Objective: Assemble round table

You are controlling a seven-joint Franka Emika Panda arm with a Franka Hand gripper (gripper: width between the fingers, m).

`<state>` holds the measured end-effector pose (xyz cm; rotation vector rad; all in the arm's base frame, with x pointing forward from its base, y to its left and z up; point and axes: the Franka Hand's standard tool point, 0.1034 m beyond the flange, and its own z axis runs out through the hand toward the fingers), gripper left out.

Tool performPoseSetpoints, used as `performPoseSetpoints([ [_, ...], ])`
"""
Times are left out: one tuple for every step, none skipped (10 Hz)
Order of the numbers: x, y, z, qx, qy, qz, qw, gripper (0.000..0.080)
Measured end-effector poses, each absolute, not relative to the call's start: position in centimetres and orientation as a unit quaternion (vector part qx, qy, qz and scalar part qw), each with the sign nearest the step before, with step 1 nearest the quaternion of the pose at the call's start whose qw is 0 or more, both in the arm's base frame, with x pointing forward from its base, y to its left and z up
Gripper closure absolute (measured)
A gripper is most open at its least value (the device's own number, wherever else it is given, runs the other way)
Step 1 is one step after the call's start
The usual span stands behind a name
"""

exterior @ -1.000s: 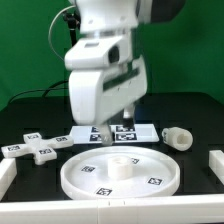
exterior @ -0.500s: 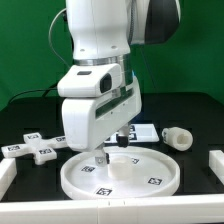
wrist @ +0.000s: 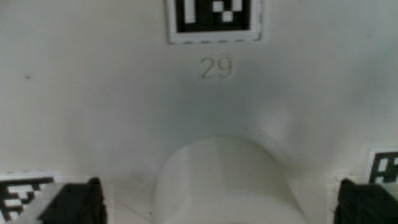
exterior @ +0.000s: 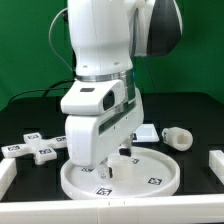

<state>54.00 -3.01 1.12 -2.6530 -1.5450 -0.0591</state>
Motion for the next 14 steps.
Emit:
performPoseSetpoints([
  [54.0, -3.0, 1.1, -0.863, -0.503, -0.019, 0.036, 0.0150],
  [54.0, -3.0, 1.0, -0.864, -0.503, -0.019, 0.036, 0.0172],
  [53.9, -3.0, 1.0, -0.863, -0.503, -0.019, 0.036, 0.0172],
  [54.0, -3.0, 1.1, -0.864, -0.503, -0.019, 0.036, 0.0380],
  [54.0, -3.0, 1.1, -0.864, -0.503, -0.019, 0.036, 0.0380],
  [54.0, -3.0, 1.1, -0.864, -0.503, -0.019, 0.036, 0.0393],
  [54.0, -3.0, 1.1, -0.864, -0.503, -0.019, 0.036, 0.0393],
  [54.0, -3.0, 1.1, -0.864, -0.503, -0.019, 0.036, 0.0393],
  [54.0, -3.0, 1.1, -0.864, -0.503, -0.019, 0.036, 0.0393],
  [54.0, -2.9, 1.1, -0.865, -0.501, -0.019, 0.036, 0.0393],
  [54.1, -2.0, 1.1, -0.878, -0.477, -0.019, 0.037, 0.0392],
  [54.3, -0.8, 1.1, -0.880, -0.473, -0.021, 0.037, 0.0392],
  [54.7, 0.0, 1.1, -0.883, -0.468, -0.022, 0.037, 0.0392],
  [55.1, 0.9, 1.1, -0.886, -0.462, -0.024, 0.037, 0.0390],
])
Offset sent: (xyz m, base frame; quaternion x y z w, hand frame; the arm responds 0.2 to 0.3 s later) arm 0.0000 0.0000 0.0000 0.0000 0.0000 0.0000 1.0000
